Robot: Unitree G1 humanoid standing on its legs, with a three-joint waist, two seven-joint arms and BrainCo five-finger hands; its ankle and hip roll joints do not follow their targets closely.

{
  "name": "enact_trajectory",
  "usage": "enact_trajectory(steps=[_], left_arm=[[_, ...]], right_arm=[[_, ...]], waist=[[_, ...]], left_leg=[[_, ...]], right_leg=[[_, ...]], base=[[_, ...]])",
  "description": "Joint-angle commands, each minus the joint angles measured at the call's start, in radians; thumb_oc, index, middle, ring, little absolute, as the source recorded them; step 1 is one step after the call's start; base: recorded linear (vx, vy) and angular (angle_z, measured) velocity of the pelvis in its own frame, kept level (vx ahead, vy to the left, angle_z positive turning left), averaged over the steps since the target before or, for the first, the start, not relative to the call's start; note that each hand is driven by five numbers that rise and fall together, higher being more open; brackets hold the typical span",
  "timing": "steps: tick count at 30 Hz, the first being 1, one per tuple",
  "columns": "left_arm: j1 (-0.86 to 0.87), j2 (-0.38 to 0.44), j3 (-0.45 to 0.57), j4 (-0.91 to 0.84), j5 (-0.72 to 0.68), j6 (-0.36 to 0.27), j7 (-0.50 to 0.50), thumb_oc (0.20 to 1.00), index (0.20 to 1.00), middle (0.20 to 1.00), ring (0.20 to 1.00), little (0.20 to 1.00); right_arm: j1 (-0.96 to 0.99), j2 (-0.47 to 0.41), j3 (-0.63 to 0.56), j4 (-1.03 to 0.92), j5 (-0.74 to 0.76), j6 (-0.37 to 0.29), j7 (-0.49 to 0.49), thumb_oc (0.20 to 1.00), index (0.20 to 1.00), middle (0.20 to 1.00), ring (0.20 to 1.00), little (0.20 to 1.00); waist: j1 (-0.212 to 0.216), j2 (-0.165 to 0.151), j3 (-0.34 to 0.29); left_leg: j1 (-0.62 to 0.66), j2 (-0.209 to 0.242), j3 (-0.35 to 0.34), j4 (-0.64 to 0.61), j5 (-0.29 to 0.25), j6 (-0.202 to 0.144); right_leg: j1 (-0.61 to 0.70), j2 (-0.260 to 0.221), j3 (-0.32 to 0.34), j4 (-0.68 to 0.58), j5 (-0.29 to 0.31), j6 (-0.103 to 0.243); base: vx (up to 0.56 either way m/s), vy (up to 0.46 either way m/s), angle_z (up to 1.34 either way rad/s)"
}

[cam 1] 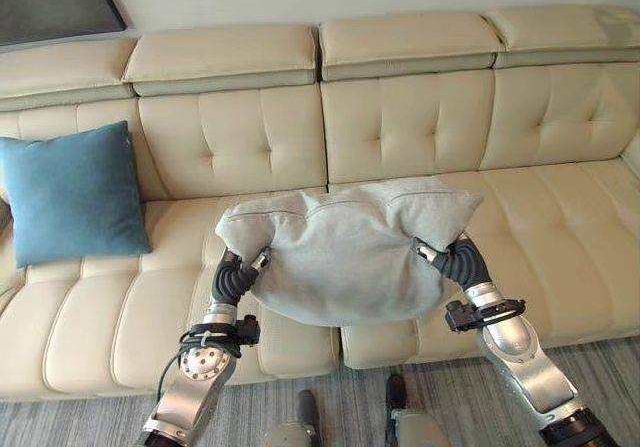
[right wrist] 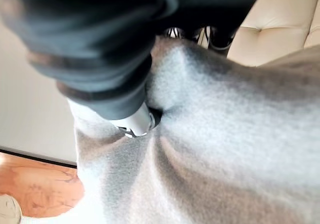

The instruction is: Pick up all the scattered cushions and arrange them neatly on the sofa.

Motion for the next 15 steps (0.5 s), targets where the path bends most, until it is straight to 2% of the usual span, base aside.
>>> enact_trajectory(steps=[1,10,15], left_arm=[[-0.129,-0.015,-0.079,-0.085,0.045,-0.083,-0.064,0.2,0.2,0.2,0.2,0.2],[-0.281,-0.036,-0.101,0.022,0.103,-0.067,0.038,0.2,0.2,0.2,0.2,0.2],[-0.59,-0.051,-0.16,0.239,0.124,-0.06,0.174,0.2,0.2,0.2,0.2,0.2]], right_arm=[[-0.121,0.067,0.04,-0.143,0.03,-0.133,0.06,0.2,0.2,0.2,0.2,0.2],[-0.271,0.089,0.064,-0.002,-0.002,-0.123,-0.023,0.2,0.2,0.2,0.2,0.2],[-0.573,0.167,0.131,0.231,-0.017,-0.107,-0.155,0.2,0.2,0.2,0.2,0.2]], waist=[[-0.019,-0.025,-0.061],[-0.018,-0.018,-0.066],[-0.004,-0.013,-0.002]], left_leg=[[0.012,-0.007,-0.023,0.103,-0.109,-0.039],[0.049,-0.007,-0.033,0.028,-0.09,-0.048],[-0.055,0.001,-0.048,0.017,-0.056,-0.051]], right_leg=[[0.106,-0.016,-0.014,0.012,-0.141,0.055],[0.135,-0.001,-0.036,-0.022,-0.146,0.05],[0.003,-0.002,-0.023,0.014,-0.13,0.048]], base=[[0.08,-0.044,0.16],[0.07,-0.033,0.06],[-0.15,-0.005,0.06]])
